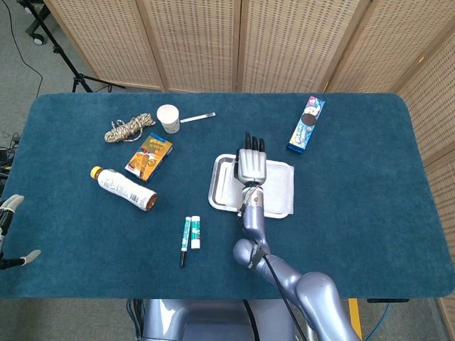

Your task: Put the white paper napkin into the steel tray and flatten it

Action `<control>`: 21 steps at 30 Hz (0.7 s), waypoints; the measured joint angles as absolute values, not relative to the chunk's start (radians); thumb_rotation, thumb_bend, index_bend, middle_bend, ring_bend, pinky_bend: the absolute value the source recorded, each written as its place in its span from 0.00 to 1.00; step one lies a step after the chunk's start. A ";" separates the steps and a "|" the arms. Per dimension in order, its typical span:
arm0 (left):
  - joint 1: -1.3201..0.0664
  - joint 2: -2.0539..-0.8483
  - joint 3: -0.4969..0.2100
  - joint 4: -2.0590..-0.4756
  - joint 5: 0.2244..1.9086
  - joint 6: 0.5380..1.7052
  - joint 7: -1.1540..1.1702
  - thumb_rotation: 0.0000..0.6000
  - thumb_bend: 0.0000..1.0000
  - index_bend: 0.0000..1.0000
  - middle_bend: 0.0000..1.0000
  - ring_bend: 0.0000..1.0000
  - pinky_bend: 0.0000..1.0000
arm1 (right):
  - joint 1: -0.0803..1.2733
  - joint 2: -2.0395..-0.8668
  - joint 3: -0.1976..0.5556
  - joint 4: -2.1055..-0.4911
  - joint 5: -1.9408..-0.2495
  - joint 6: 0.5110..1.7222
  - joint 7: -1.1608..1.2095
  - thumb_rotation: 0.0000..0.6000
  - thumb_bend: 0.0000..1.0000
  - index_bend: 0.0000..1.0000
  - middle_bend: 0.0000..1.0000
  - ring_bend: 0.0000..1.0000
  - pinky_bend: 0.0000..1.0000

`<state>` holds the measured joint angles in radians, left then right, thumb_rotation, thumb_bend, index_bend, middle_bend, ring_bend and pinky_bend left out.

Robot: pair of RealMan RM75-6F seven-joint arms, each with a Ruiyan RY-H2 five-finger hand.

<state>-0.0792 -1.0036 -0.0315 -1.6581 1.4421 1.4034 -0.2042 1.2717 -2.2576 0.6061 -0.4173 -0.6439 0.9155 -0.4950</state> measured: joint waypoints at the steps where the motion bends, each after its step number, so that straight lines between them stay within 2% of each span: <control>1: -0.079 -1.004 -0.032 -1.658 1.441 1.403 -0.205 1.00 0.00 0.00 0.00 0.00 0.00 | 1.275 -2.262 0.612 -0.405 -0.645 0.914 -0.492 1.00 0.66 0.67 0.00 0.00 0.00; 3: -0.079 -1.004 -0.033 -1.657 1.438 1.402 -0.205 1.00 0.00 0.00 0.00 0.00 0.00 | 1.280 -2.266 0.624 -0.394 -0.644 0.911 -0.484 1.00 0.57 0.55 0.00 0.00 0.00; 6: -0.080 -1.003 -0.034 -1.658 1.435 1.400 -0.205 1.00 0.00 0.00 0.00 0.00 0.00 | 1.285 -2.268 0.640 -0.389 -0.637 0.909 -0.462 1.00 0.23 0.21 0.00 0.00 0.00; 9: -0.080 -1.004 -0.035 -1.659 1.430 1.398 -0.202 1.00 0.00 0.00 0.00 0.00 0.00 | 1.290 -2.268 0.651 -0.388 -0.634 0.903 -0.437 1.00 0.02 0.06 0.00 0.00 0.00; 12: -0.081 -1.005 -0.035 -1.660 1.429 1.397 -0.198 1.00 0.00 0.00 0.00 0.00 0.00 | 1.294 -2.266 0.650 -0.389 -0.660 0.909 -0.391 1.00 0.00 0.02 0.00 0.00 0.00; 21: -0.080 -1.008 -0.032 -1.664 1.438 1.400 -0.188 1.00 0.00 0.00 0.00 0.00 0.00 | 1.286 -2.237 0.650 -0.452 -0.719 0.943 -0.348 1.00 0.00 0.02 0.00 0.00 0.00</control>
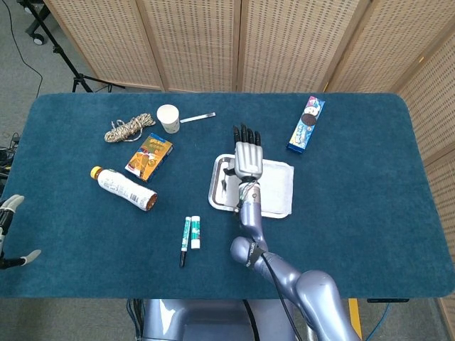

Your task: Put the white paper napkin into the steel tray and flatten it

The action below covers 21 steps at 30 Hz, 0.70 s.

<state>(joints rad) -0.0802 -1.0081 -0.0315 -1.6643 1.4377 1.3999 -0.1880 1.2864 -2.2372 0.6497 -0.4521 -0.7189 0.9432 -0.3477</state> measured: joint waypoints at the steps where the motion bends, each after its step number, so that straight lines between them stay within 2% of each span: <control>1: -0.080 -1.008 -0.031 -1.664 1.440 1.400 -0.187 1.00 0.00 0.00 0.00 0.00 0.00 | 1.282 -2.231 0.649 -0.468 -0.723 0.947 -0.348 1.00 0.00 0.02 0.00 0.00 0.00; 8: -0.075 -1.012 -0.021 -1.667 1.463 1.414 -0.177 1.00 0.00 0.00 0.00 0.00 0.00 | 1.198 -2.133 0.611 -0.673 -0.763 0.960 -0.358 1.00 0.00 0.02 0.00 0.00 0.00; 17: -0.069 -1.018 -0.009 -1.672 1.490 1.429 -0.156 1.00 0.00 0.00 0.00 0.00 0.00 | 1.012 -1.867 0.526 -1.107 -0.774 0.950 -0.418 1.00 0.00 0.03 0.00 0.00 0.00; 21: -0.067 -1.023 -0.004 -1.675 1.501 1.436 -0.142 1.00 0.00 0.00 0.00 0.00 0.00 | 0.936 -1.735 0.476 -1.264 -0.780 0.941 -0.433 1.00 0.09 0.07 0.00 0.00 0.00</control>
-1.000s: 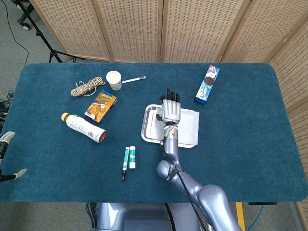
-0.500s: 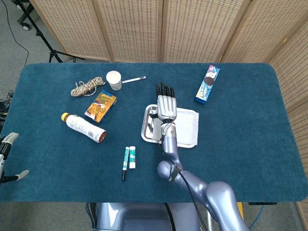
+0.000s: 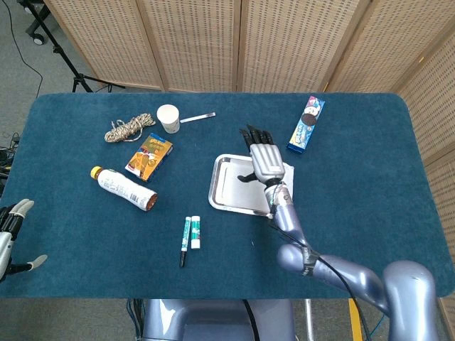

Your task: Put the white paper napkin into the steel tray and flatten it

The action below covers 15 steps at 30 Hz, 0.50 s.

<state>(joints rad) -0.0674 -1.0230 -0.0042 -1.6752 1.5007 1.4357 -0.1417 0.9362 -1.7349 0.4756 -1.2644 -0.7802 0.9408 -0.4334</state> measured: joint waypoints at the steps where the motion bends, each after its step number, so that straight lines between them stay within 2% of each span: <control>1: -0.067 -1.024 -0.003 -1.676 1.503 1.436 -0.138 1.00 0.00 0.00 0.00 0.00 0.00 | 0.916 -1.700 0.458 -1.302 -0.785 0.937 -0.436 1.00 0.10 0.08 0.00 0.00 0.00; 4: -0.067 -1.028 0.001 -1.679 1.511 1.437 -0.126 1.00 0.00 0.00 0.00 0.00 0.00 | 0.877 -1.629 0.413 -1.375 -0.808 0.925 -0.434 1.00 0.19 0.10 0.00 0.00 0.00; 9: -0.065 -1.032 0.007 -1.686 1.524 1.444 -0.111 1.00 0.00 0.00 0.00 0.00 0.00 | 0.840 -1.552 0.351 -1.446 -0.868 0.894 -0.411 1.00 0.43 0.14 0.00 0.00 0.00; 12: -0.064 -1.035 0.010 -1.688 1.530 1.449 -0.101 1.00 0.00 0.00 0.00 0.00 0.00 | 0.827 -1.512 0.314 -1.476 -0.911 0.871 -0.395 1.00 0.50 0.18 0.01 0.00 0.00; 15: -0.063 -1.038 0.013 -1.691 1.533 1.449 -0.091 1.00 0.00 0.00 0.00 0.00 0.00 | 0.818 -1.477 0.270 -1.498 -0.966 0.846 -0.383 1.00 0.55 0.23 0.06 0.00 0.00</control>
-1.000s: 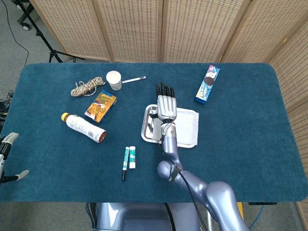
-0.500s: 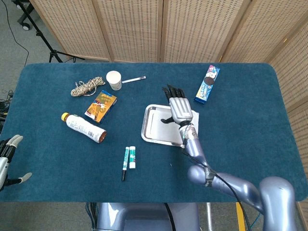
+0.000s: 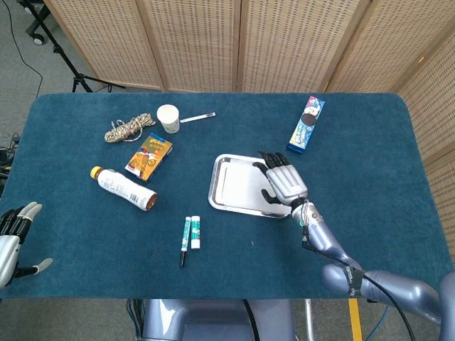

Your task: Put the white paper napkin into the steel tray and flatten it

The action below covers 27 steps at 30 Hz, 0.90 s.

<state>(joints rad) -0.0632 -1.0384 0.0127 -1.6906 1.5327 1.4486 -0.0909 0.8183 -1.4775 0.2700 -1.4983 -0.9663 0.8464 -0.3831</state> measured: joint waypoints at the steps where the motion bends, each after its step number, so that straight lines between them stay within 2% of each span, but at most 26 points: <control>1: -0.063 -1.039 0.013 -1.691 1.533 1.449 -0.088 1.00 0.00 0.00 0.00 0.00 0.00 | 0.817 -1.473 0.259 -1.502 -0.982 0.844 -0.383 1.00 0.58 0.25 0.08 0.00 0.00; 4: -0.062 -1.044 0.014 -1.691 1.533 1.450 -0.082 1.00 0.00 0.00 0.00 0.00 0.00 | 0.813 -1.461 0.222 -1.508 -1.029 0.841 -0.387 1.00 0.73 0.26 0.10 0.00 0.00; 6: -0.062 -1.044 0.014 -1.690 1.532 1.449 -0.080 1.00 0.00 0.00 0.00 0.00 0.00 | 0.814 -1.452 0.200 -1.510 -1.042 0.836 -0.400 1.00 0.88 0.26 0.10 0.00 0.00; 9: -0.064 -1.045 0.014 -1.690 1.529 1.446 -0.079 1.00 0.00 0.00 0.00 0.00 0.00 | 0.817 -1.439 0.179 -1.516 -1.044 0.830 -0.422 1.00 0.99 0.26 0.11 0.00 0.00; 22: -0.069 -1.046 0.010 -1.688 1.516 1.435 -0.074 1.00 0.00 0.00 0.00 0.00 0.00 | 0.795 -1.374 0.086 -1.523 -1.084 0.844 -0.488 1.00 1.00 0.28 0.13 0.00 0.00; 27: -0.074 -1.050 0.010 -1.692 1.513 1.427 -0.061 1.00 0.00 0.00 0.00 0.00 0.00 | 0.790 -1.378 0.074 -1.506 -1.090 0.837 -0.477 1.00 1.00 0.28 0.13 0.00 0.00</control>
